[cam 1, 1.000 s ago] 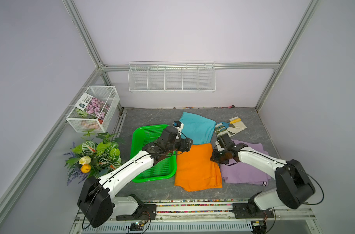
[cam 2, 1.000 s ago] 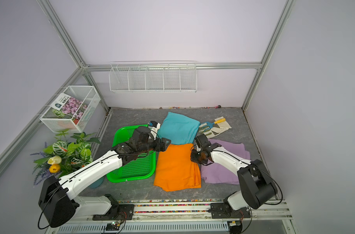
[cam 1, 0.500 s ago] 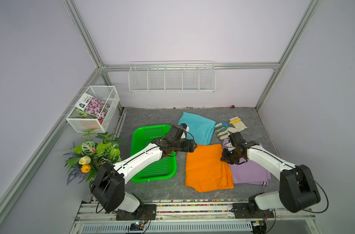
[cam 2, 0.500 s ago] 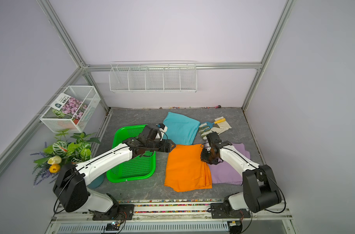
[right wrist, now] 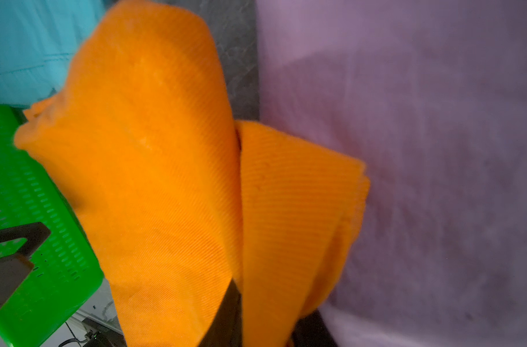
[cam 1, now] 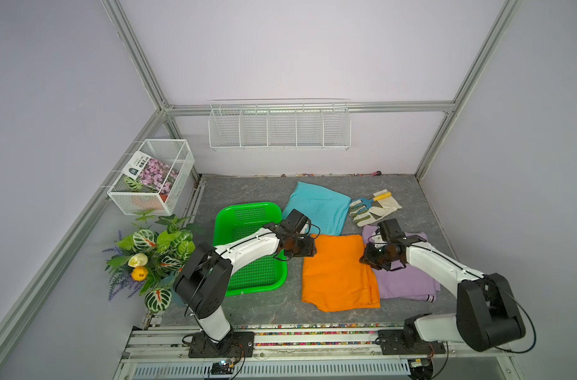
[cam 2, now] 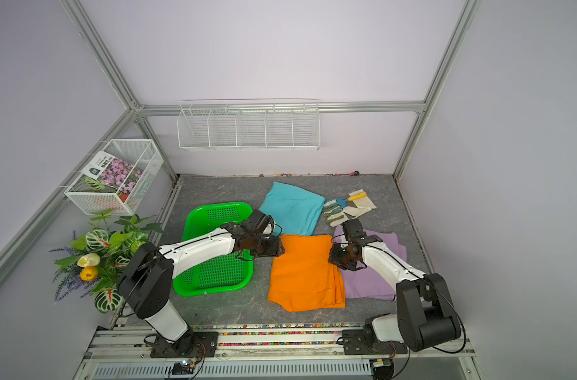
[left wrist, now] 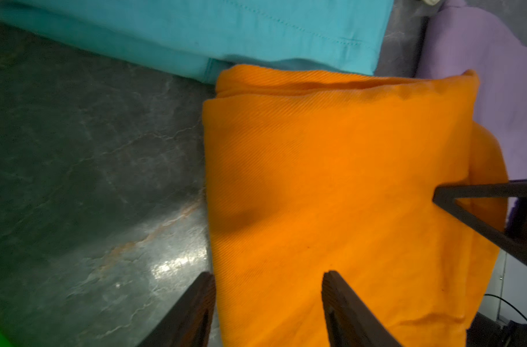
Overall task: Put the folded long pants in the basket
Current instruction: Pick up the long pant at the center of the board.
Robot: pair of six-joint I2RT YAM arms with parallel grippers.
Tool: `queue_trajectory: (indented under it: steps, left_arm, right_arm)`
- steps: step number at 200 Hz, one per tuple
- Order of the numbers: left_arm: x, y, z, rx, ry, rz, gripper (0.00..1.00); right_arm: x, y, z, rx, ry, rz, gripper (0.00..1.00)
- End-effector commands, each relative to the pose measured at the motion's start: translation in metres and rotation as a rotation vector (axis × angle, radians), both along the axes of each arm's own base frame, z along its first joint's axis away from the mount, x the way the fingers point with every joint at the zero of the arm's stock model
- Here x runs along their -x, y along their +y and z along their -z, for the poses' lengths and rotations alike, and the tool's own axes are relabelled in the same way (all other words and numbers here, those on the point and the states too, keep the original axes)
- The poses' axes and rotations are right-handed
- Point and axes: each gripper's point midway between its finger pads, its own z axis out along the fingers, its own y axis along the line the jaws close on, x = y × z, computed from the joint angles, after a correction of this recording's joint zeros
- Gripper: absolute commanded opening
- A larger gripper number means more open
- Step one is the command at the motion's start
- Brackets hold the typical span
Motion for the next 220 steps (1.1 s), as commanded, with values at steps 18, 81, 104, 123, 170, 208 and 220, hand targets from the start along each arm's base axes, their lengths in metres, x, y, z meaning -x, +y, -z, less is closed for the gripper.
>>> queue_trajectory:
  steps: [18,81,104,123,170,208,220]
  left_arm:
    - [0.006,0.010,0.024,-0.063,0.027,-0.025,0.63]
    - [0.015,-0.004,0.046,-0.035,0.106,0.016,0.63]
    - [0.011,-0.002,0.037,-0.057,0.087,0.022,0.64]
    - [0.008,0.003,0.027,-0.069,0.046,0.017,0.64]
    - [0.017,-0.005,0.040,-0.025,0.104,0.033,0.64]
    - [0.019,-0.013,0.045,-0.001,0.130,0.055,0.64]
    - [0.019,-0.017,0.044,0.018,0.134,0.063,0.63]
  right_arm:
    - [-0.014,0.005,-0.010,-0.048,-0.063,0.028,0.00]
    - [-0.019,0.006,-0.018,-0.057,-0.090,0.036,0.00]
    - [-0.022,0.007,-0.024,-0.065,-0.108,0.034,0.00]
    - [-0.022,0.006,-0.022,-0.058,-0.103,0.032,0.00]
    - [-0.020,0.008,-0.014,-0.068,-0.081,0.035,0.00]
    - [-0.021,0.005,-0.019,-0.056,-0.101,0.039,0.00]
    - [-0.021,0.005,-0.018,-0.054,-0.101,0.038,0.00]
